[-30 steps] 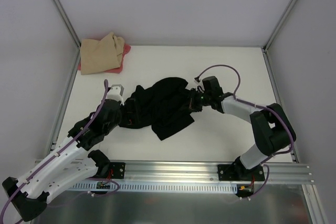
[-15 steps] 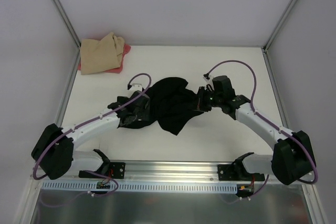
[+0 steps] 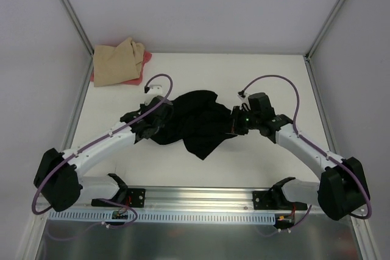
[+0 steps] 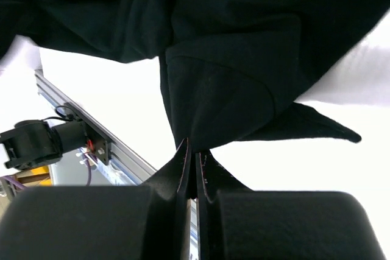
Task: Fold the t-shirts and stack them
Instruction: Flatten out the tshirt
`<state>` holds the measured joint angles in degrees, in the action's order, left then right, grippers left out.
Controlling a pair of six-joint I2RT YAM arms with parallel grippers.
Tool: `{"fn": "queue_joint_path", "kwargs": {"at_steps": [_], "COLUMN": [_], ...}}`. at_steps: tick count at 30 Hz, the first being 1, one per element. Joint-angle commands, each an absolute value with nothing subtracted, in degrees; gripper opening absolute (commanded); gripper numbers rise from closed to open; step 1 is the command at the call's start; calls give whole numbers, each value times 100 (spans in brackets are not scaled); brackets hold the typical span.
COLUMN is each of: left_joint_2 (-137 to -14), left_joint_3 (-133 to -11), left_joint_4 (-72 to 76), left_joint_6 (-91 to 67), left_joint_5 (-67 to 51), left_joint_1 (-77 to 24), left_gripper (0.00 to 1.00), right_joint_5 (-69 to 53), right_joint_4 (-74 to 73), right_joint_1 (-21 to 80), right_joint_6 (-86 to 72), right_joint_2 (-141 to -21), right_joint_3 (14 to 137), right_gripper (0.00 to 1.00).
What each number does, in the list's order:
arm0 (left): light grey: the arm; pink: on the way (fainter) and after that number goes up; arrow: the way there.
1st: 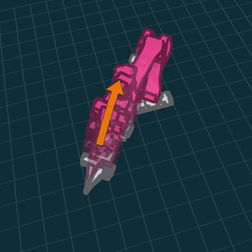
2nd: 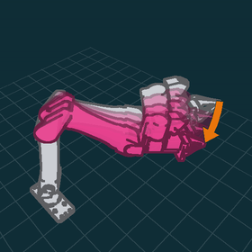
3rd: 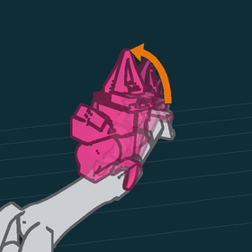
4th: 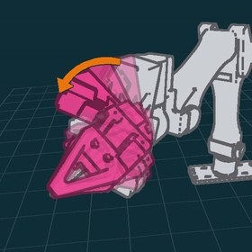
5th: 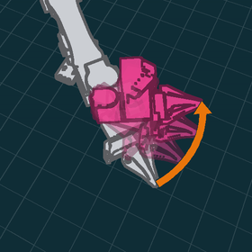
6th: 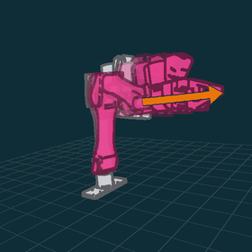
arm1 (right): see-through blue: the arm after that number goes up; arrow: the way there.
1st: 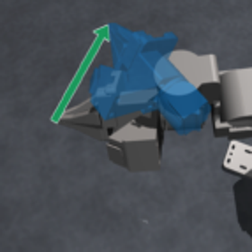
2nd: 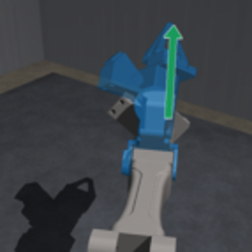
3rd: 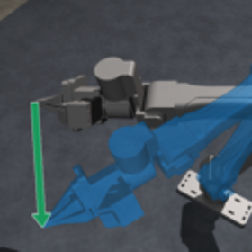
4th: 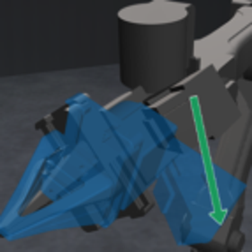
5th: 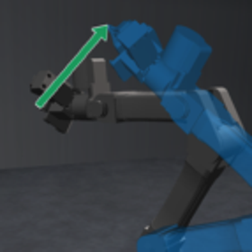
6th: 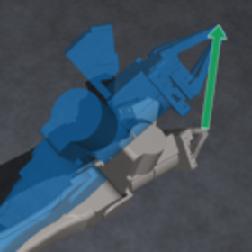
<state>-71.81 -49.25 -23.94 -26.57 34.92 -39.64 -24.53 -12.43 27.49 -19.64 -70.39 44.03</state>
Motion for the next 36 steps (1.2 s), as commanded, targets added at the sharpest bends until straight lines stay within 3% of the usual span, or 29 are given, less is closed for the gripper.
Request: {"fn": "queue_joint_path", "kwargs": {"at_steps": [1,7,18,25,36], "left_joint_2": [-6470,-5731,-4590,-3982,-3771], "left_joint_3": [-5606,-6650,-8120,-8568,-8633], "left_joint_4": [-2864,-3542,-4745,-5343,-5986], "left_joint_6": [-2541,-2023,-1521,-1652,-2074], "left_joint_5": [3744,3727,4025,3956,2575], "left_joint_1": [-3929,-3920,-3920,-3920,-3920], "left_gripper": [0,0,0,0,0], "right_joint_5": [-2129,-1908,-600,-123,-62], "right_joint_4": [-1739,-3065,-5466,-6037,-6337], "right_joint_1": [2602,1636,800,800,809], "right_joint_6": [-1679,-1179,-290,-325,-466], "right_joint_2": [-6540,-5741,-5528,-5370,-4896], "right_joint_3": [4841,6281,10587,11548,11637], "right_gripper": [0,1,0,1,0]}}
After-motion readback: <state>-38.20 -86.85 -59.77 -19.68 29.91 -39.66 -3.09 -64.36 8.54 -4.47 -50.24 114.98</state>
